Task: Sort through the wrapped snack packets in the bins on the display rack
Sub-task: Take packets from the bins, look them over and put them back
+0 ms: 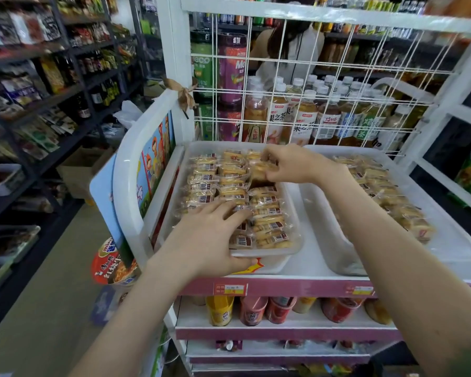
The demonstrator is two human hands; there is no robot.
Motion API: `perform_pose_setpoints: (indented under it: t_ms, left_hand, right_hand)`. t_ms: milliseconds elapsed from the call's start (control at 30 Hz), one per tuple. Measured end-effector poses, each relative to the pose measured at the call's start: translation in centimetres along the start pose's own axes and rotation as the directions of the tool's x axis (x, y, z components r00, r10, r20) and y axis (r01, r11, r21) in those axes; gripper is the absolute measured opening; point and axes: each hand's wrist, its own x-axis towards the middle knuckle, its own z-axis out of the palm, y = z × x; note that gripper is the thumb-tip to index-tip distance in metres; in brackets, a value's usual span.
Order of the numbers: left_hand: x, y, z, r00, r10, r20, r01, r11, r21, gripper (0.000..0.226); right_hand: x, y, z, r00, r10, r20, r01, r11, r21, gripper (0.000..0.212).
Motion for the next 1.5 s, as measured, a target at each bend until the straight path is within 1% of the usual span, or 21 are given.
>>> perform_pose_setpoints:
  t_ms: [167, 233, 333, 367, 400, 433, 467, 500, 567, 667, 767, 867, 933, 967, 1000, 1067, 1133, 1200, 1267, 1367, 1500]
  left_hand:
    - [0.0, 0.0, -0.1, 1.000, 0.001, 0.003, -0.001, 1.000, -0.006, 0.089]
    - [-0.1, -0.1, -0.2, 1.000, -0.002, -0.005, 0.002, 1.000, 0.011, 0.097]
    - [-0.8, 0.3, -0.7, 0.995, 0.027, -0.091, -0.026, 1.000, 0.011, 0.116]
    - [-1.1, 0.7, -0.8, 0.989, 0.038, -0.145, -0.041, 0.999, -0.020, 0.113]
    - [-1.5, 1.1, -0.9, 0.973, 0.039, -0.228, -0.056, 0.996, -0.069, 0.103]
    - [-2.0, 1.8, -1.1, 0.945, 0.004, -0.328, -0.052, 0.989, -0.138, 0.090]
    - [-2.6, 2.6, -1.2, 0.907, -0.070, -0.415, -0.034, 0.970, -0.239, 0.076]
    - [-3.2, 3.6, -1.3, 0.877, -0.169, -0.449, -0.011, 0.929, -0.371, 0.063]
    - [-4.7, 6.2, -1.5, 0.832, -0.349, -0.431, 0.006, 0.783, -0.622, 0.041]
    - [-7.1, 10.0, -0.8, 0.810, -0.509, -0.290, -0.010, 0.483, -0.875, 0.019]
    - [-10.1, 13.4, 1.1, 0.794, -0.588, -0.154, 0.031, 0.292, -0.956, 0.009]
    - [-13.8, 17.0, 3.0, 0.781, -0.625, 0.027, 0.124, 0.113, -0.986, 0.011]
    - [-16.3, 19.0, 3.9, 0.757, -0.638, 0.139, 0.207, 0.032, -0.978, 0.010]
    - [-17.4, 19.8, 4.2, 0.754, -0.632, 0.180, 0.230, -0.003, -0.973, 0.008]
    - [-18.5, 20.5, 4.6, 0.756, -0.622, 0.201, 0.240, -0.022, -0.971, 0.008]
    - [-20.4, 21.4, 5.3, 0.761, -0.620, 0.192, 0.253, 0.010, -0.968, 0.010]
    - [-21.9, 22.1, 5.6, 0.767, -0.620, 0.165, 0.272, 0.080, -0.959, 0.011]
    - [-22.9, 22.6, 5.6, 0.782, -0.606, 0.146, 0.273, 0.122, -0.954, 0.010]
    - [-23.7, 22.7, 5.5, 0.788, -0.600, 0.138, 0.276, 0.144, -0.950, 0.011]
    - [-24.8, 22.6, 5.4, 0.795, -0.594, 0.121, 0.273, 0.174, -0.946, 0.017]
    - [-26.9, 22.1, 5.6, 0.785, -0.606, 0.130, 0.271, 0.147, -0.951, 0.022]
  right_hand:
    - [-2.7, 0.2, -1.8, 0.969, 0.063, -0.238, -0.024, 0.987, 0.162, 0.030]
    - [-4.3, -0.6, -1.9, 0.924, 0.112, -0.366, -0.017, 0.967, 0.254, 0.023]
    - [-7.0, -2.2, -1.8, 0.819, 0.219, -0.530, 0.051, 0.893, 0.448, 0.014]
    - [-7.9, -2.8, -1.8, 0.790, 0.253, -0.559, 0.084, 0.858, 0.507, 0.011]
    - [-9.0, -3.3, -1.7, 0.771, 0.280, -0.572, 0.117, 0.820, 0.560, 0.009]
    - [-10.0, -3.8, -1.4, 0.765, 0.304, -0.568, 0.136, 0.785, 0.604, 0.008]
    - [-11.1, -4.2, -1.1, 0.771, 0.326, -0.547, 0.145, 0.747, 0.649, 0.007]
    - [-12.2, -4.7, -0.6, 0.781, 0.345, -0.521, 0.152, 0.704, 0.694, 0.007]
    - [-14.8, -5.7, 0.5, 0.805, 0.385, -0.451, 0.176, 0.571, 0.802, 0.006]
    - [-19.5, -7.0, 3.0, 0.842, 0.417, -0.342, 0.198, 0.352, 0.915, 0.003]
    - [-24.8, -7.9, 6.2, 0.871, 0.426, -0.244, 0.175, 0.195, 0.965, 0.007]
    - [-30.0, -8.5, 9.1, 0.877, 0.462, -0.133, 0.116, 0.065, 0.991, 0.007]
    - [-33.0, -8.8, 10.8, 0.873, 0.481, -0.077, 0.070, 0.032, 0.997, 0.011]
    - [-34.3, -9.0, 11.6, 0.867, 0.494, -0.067, 0.039, 0.067, 0.997, 0.014]
    - [-35.3, -9.2, 12.3, 0.856, 0.513, -0.069, 0.000, 0.133, 0.991, 0.017]
    - [-37.1, -9.9, 13.5, 0.824, 0.560, -0.086, -0.089, 0.278, 0.957, 0.019]
    - [-38.5, -10.6, 14.2, 0.806, 0.576, -0.134, -0.135, 0.400, 0.906, 0.021]
    - [-39.5, -11.1, 14.6, 0.810, 0.567, -0.150, -0.147, 0.443, 0.884, 0.024]
    - [-40.1, -11.4, 15.0, 0.814, 0.566, -0.127, -0.136, 0.398, 0.907, 0.024]
    - [-40.7, -12.3, 15.7, 0.815, 0.574, -0.081, -0.086, 0.259, 0.962, 0.020]
    - [-41.2, -13.8, 16.8, 0.853, 0.522, -0.025, -0.043, 0.118, 0.992, 0.016]
